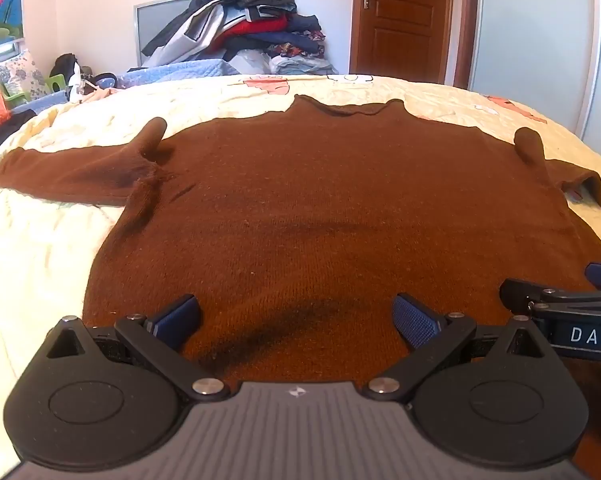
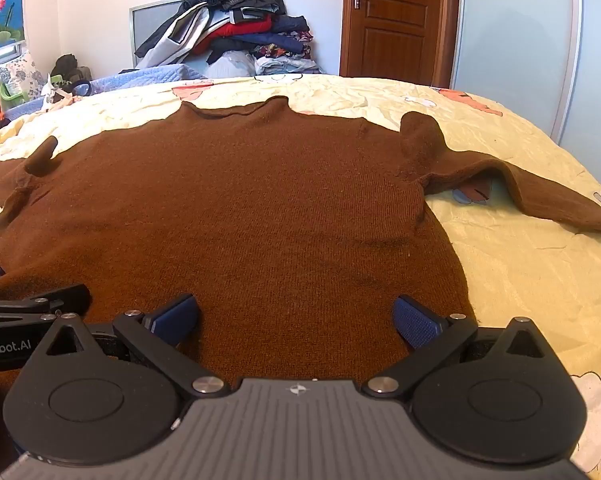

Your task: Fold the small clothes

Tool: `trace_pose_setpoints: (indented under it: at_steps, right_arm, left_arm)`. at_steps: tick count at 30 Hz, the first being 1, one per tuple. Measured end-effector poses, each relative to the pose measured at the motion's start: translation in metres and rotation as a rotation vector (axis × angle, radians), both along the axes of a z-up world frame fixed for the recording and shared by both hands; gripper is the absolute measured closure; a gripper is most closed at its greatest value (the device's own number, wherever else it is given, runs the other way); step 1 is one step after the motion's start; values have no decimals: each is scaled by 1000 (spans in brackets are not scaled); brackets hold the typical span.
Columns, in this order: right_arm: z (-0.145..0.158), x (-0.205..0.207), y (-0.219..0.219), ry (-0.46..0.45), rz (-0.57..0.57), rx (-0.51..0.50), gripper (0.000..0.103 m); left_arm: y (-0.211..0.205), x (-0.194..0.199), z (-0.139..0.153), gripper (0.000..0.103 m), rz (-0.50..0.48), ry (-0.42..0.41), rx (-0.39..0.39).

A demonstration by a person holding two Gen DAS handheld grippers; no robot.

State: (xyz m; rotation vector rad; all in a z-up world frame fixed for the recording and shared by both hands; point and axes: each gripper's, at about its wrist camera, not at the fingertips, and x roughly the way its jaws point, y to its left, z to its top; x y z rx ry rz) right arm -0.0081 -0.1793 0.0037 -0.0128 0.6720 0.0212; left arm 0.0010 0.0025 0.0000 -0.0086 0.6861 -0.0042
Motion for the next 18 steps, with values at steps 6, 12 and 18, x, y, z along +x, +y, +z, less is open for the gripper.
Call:
trace_pose_setpoints:
  at_steps: [6,12,18]
  right_arm:
    - [0,0,0,-3,0,-3,0]
    - [0,0,0,-3,0,-5,0]
    - [0,0,1,-3,0,-7,0]
  left_arm:
    - [-6,0,1,0,5,1,27]
    - [-4,0,0,0,5,-3,19]
    - [-5,-4,1,0,6,-7,15]
